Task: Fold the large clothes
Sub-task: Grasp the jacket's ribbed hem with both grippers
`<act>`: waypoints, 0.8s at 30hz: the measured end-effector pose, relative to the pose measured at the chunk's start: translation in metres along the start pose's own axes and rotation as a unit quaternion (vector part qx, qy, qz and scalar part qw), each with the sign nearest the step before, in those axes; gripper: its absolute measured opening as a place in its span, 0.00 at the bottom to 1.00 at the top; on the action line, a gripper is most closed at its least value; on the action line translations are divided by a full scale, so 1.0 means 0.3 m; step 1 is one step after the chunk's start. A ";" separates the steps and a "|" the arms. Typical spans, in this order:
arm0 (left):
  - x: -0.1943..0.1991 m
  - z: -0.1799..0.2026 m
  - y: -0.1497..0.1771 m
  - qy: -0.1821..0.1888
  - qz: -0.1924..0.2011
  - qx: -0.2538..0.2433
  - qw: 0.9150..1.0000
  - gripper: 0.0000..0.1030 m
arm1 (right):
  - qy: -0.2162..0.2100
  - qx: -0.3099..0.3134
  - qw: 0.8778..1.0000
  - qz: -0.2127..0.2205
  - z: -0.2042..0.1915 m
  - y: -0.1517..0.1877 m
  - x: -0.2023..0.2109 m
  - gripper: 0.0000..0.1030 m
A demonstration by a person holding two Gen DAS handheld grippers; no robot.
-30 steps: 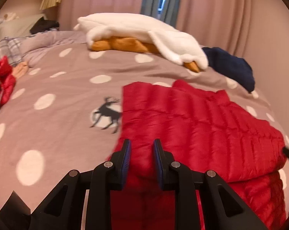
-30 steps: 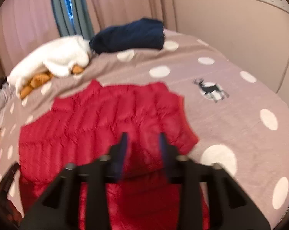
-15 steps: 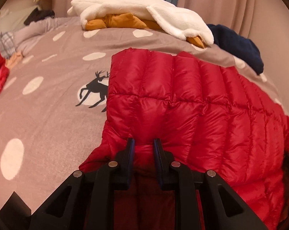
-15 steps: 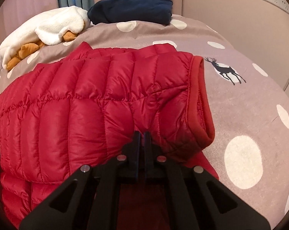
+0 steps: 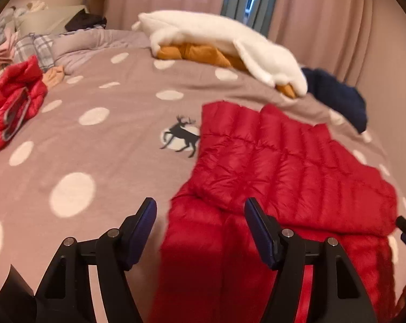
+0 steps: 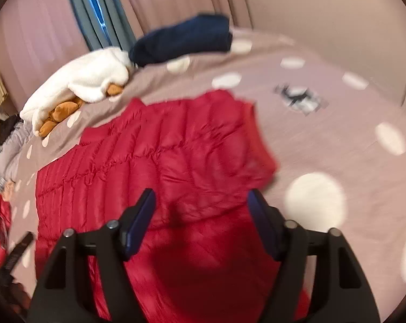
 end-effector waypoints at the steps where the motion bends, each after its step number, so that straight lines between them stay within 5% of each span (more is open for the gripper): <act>1: 0.021 -0.027 0.013 0.008 -0.001 0.015 1.000 0.69 | 0.000 0.003 1.000 0.005 0.012 0.016 0.029 0.69; 6: 0.070 -0.201 0.136 0.047 -0.042 0.107 0.992 0.74 | -0.010 -0.041 0.999 -0.008 0.175 0.128 0.090 0.73; 10: 0.105 -0.260 0.230 0.037 -0.051 0.095 0.993 0.74 | 0.007 -0.091 0.995 -0.026 0.344 0.216 0.100 0.73; 13: 0.091 -0.306 0.350 0.097 -0.092 0.123 0.983 0.74 | 0.002 -0.136 0.990 -0.023 0.442 0.295 0.123 0.73; 17: 0.170 -0.283 0.464 0.133 -0.067 0.119 0.982 0.74 | -0.027 -0.169 0.985 0.009 0.480 0.452 0.176 0.72; 19: 0.192 -0.244 0.517 0.194 -0.079 0.143 0.967 0.74 | -0.016 -0.156 0.988 0.005 0.436 0.500 0.200 0.73; 22: 0.180 -0.170 0.553 0.295 -0.124 0.172 0.932 0.75 | -0.077 -0.147 0.986 -0.007 0.337 0.583 0.217 0.74; 24: 0.177 -0.116 0.566 0.326 -0.145 0.167 0.919 0.75 | -0.106 -0.150 0.983 -0.011 0.300 0.619 0.223 0.74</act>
Point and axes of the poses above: each gripper's, at about its wrist camera, not at the fingertips, and x roughly against the way its jaws point, z to its right, y to its underside, the point moved 4 cm from there along -x, roughly the way its jaws point, and after that the axes turned 13 degrees about -z, right-handed, at the moved point
